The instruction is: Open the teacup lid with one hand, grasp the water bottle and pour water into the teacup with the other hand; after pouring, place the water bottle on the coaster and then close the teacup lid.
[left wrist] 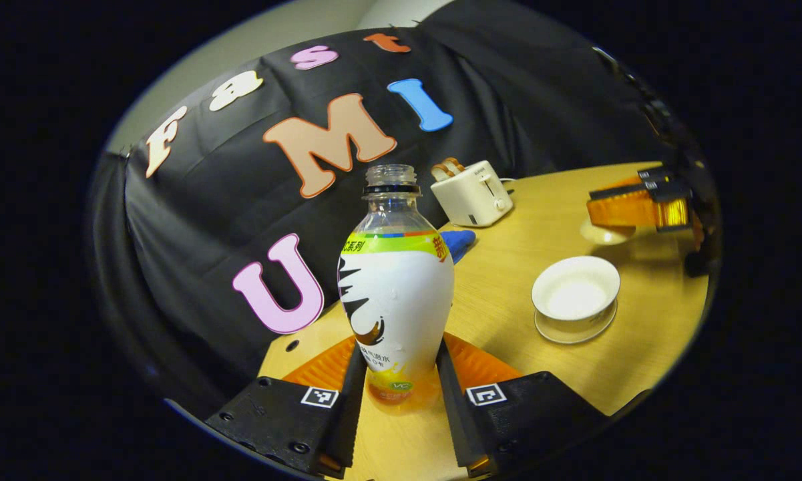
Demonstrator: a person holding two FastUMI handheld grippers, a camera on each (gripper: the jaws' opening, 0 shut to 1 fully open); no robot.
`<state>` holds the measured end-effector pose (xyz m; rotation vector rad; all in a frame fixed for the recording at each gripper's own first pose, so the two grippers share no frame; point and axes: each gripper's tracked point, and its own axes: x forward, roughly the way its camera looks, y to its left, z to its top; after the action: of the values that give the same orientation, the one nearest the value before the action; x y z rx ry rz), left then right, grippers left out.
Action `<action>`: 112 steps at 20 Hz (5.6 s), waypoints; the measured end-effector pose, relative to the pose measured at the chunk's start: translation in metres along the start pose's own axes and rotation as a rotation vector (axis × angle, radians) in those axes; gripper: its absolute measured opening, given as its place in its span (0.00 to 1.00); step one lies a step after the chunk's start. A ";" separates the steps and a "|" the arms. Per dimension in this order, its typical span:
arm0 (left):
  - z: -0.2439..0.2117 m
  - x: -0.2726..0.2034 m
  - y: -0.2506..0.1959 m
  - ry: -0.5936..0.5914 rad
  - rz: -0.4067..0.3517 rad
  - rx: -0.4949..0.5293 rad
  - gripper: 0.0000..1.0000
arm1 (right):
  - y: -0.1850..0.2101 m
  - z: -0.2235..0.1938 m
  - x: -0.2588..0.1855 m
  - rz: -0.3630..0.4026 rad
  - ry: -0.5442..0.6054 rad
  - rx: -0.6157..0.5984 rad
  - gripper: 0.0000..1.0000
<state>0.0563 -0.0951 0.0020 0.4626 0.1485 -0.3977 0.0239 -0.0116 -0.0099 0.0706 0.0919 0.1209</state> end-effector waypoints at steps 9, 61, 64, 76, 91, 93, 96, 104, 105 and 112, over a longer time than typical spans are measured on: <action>0.001 0.030 0.034 -0.050 0.073 -0.422 0.54 | 0.000 -0.001 0.000 0.002 0.001 0.003 0.33; -0.020 0.062 0.041 -0.017 0.188 -0.535 0.96 | 0.002 0.000 0.002 -0.017 -0.009 -0.029 0.30; -0.012 0.031 0.051 -0.070 0.232 -0.515 0.96 | 0.007 -0.003 0.003 -0.003 0.007 -0.012 0.28; -0.006 -0.031 0.059 -0.158 0.291 -0.462 0.95 | 0.045 0.017 0.009 0.043 -0.020 0.000 0.32; -0.025 -0.049 0.063 -0.152 0.304 -0.463 0.95 | 0.099 -0.014 0.026 0.130 0.090 -0.005 0.32; -0.025 -0.048 0.062 -0.152 0.303 -0.466 0.95 | 0.100 -0.016 0.028 0.129 0.093 -0.008 0.33; -0.025 -0.047 0.060 -0.154 0.298 -0.474 0.95 | 0.102 -0.021 0.029 0.132 0.103 -0.010 0.32; -0.028 -0.047 0.049 -0.143 0.279 -0.502 0.94 | 0.103 -0.015 0.021 0.143 0.077 -0.004 0.51; -0.027 -0.048 0.048 -0.143 0.277 -0.504 0.94 | 0.103 -0.011 0.019 0.145 0.063 -0.004 0.61; -0.018 -0.062 0.037 -0.158 0.257 -0.498 0.95 | 0.079 0.008 0.001 0.129 -0.007 -0.019 0.84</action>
<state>0.0140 -0.0358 0.0147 -0.0432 0.0301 -0.1332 0.0168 0.0664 0.0042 0.0579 0.0795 0.2500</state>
